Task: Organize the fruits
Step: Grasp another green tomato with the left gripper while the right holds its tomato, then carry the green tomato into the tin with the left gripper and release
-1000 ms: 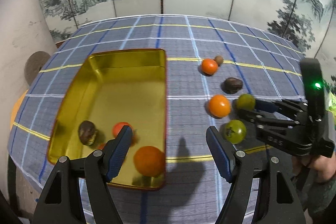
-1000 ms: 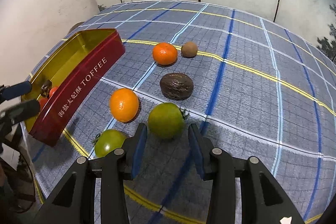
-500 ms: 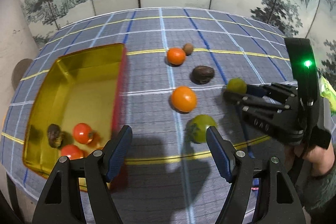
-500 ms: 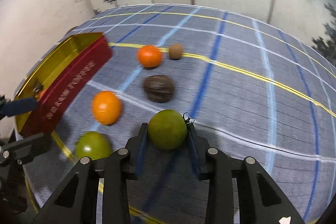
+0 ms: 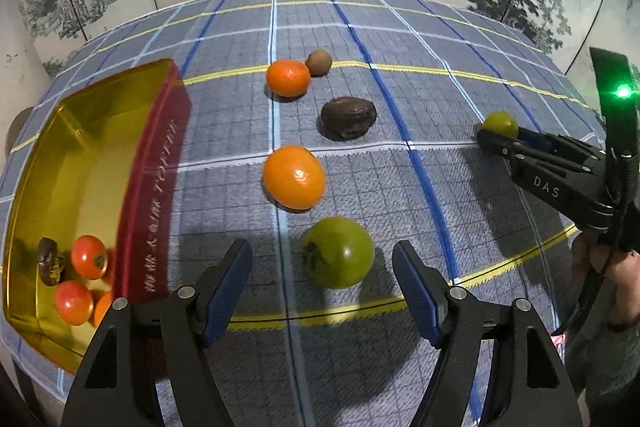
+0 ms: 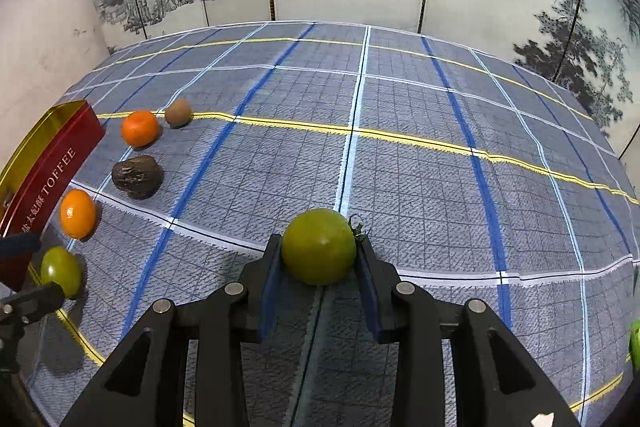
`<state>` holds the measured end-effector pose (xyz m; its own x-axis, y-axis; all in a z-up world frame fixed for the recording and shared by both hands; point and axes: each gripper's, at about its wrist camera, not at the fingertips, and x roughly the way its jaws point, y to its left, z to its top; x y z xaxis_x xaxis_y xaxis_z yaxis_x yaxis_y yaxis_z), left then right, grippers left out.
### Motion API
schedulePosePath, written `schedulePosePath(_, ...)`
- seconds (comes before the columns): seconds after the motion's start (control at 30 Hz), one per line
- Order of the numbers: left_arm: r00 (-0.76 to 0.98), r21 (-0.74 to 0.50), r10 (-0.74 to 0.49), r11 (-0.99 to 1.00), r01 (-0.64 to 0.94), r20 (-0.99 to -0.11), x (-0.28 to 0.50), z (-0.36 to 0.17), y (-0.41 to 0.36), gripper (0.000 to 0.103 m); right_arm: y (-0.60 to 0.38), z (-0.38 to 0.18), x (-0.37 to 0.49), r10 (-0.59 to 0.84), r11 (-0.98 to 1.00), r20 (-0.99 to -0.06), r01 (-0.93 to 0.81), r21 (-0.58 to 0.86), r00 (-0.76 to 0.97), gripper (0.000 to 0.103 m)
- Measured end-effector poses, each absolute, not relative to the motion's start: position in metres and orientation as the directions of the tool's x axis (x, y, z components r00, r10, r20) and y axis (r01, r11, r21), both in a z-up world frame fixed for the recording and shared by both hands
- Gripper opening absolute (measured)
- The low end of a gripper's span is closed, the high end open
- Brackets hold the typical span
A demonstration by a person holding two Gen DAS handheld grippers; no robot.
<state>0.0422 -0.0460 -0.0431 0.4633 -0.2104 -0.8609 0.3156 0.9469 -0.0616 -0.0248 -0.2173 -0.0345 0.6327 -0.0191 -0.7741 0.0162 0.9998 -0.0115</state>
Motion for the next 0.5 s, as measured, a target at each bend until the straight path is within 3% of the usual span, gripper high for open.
schedulePosePath(0.2,0.458,-0.054,-0.197,0.950,0.308,-0.867,0.0446,-0.0498,-0.0491,0.058,-0.2187,-0.0356,-0.0229,-0.015,1.000,-0.775,0.016,-0.006,0.632,0.032)
schedulePosePath(0.37,0.442,-0.074,-0.214,0.947,0.312,-0.871,0.0459,-0.0537,-0.0493,0.039,-0.2178,-0.0356,-0.0229,-0.013,1.000,-0.775,0.017,-0.003,0.631,0.033)
schedulePosePath(0.5,0.446,-0.072,-0.216,0.946,0.317,-0.869,0.0442,-0.0537,-0.0492,0.038,-0.2176,-0.0361,-0.0223,-0.014,1.000,-0.779,0.021,-0.001,0.627,0.033)
